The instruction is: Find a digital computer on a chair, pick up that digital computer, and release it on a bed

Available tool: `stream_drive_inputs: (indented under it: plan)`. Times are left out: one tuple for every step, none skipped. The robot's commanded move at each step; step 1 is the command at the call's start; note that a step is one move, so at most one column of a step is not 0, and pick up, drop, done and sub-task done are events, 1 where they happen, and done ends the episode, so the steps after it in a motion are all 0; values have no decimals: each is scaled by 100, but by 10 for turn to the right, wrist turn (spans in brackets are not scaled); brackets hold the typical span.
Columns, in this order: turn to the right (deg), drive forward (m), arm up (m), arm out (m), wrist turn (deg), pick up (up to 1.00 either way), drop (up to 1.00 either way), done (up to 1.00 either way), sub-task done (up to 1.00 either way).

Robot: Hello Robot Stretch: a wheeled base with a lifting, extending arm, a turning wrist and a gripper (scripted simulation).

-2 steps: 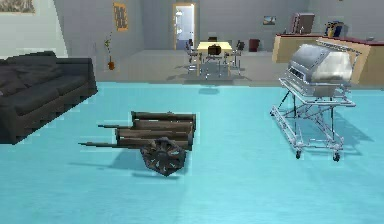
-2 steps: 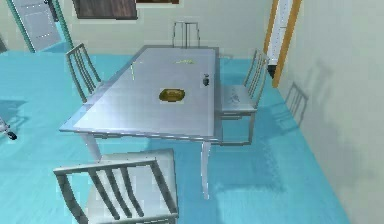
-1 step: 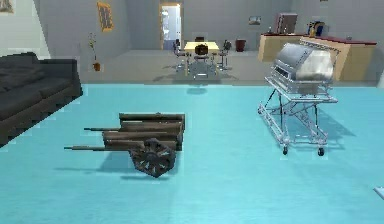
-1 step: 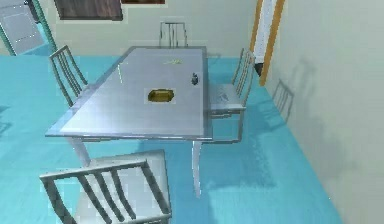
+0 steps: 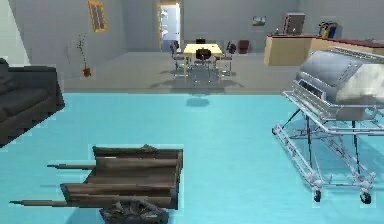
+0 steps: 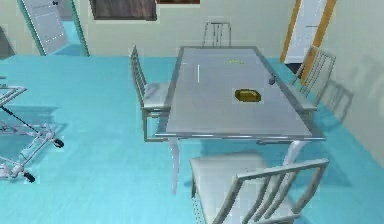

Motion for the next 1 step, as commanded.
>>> stream_drive_inputs:
  plan:
    - [210, 0, 0, 0, 0, 0, 0, 0, 0]
